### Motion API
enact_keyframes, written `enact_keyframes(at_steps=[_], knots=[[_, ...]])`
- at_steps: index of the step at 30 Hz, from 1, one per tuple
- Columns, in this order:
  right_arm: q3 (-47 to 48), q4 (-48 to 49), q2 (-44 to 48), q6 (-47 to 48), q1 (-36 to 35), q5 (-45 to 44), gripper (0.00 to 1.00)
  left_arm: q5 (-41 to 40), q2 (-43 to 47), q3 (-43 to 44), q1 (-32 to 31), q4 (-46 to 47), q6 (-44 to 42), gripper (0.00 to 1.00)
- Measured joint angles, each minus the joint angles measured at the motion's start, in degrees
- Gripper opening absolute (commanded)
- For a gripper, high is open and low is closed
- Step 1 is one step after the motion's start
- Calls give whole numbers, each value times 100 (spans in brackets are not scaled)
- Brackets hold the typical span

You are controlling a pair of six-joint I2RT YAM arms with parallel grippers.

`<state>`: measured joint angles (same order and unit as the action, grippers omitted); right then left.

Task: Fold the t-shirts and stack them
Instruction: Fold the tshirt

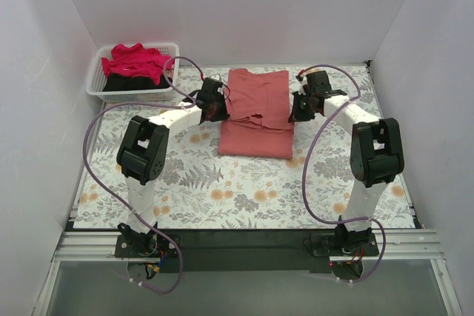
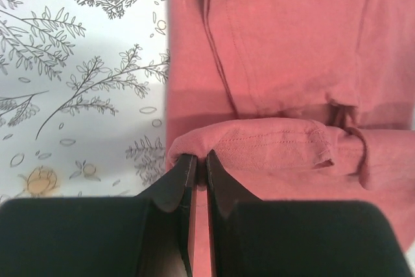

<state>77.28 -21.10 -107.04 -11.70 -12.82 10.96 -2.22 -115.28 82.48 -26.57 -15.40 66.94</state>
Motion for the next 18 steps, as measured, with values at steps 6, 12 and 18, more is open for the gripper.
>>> enact_keyframes(at_steps=[6,12,18], knots=[[0,319,-269,68,2,13,12,-20,-531,0,35,278,-57,20],[11,341,-352,260,0,-83,48,-61,-479,-7,33,459,-61,58],[-79,350,326,470,-142,-339,46,-131,376,-505,-7,407,55,61]])
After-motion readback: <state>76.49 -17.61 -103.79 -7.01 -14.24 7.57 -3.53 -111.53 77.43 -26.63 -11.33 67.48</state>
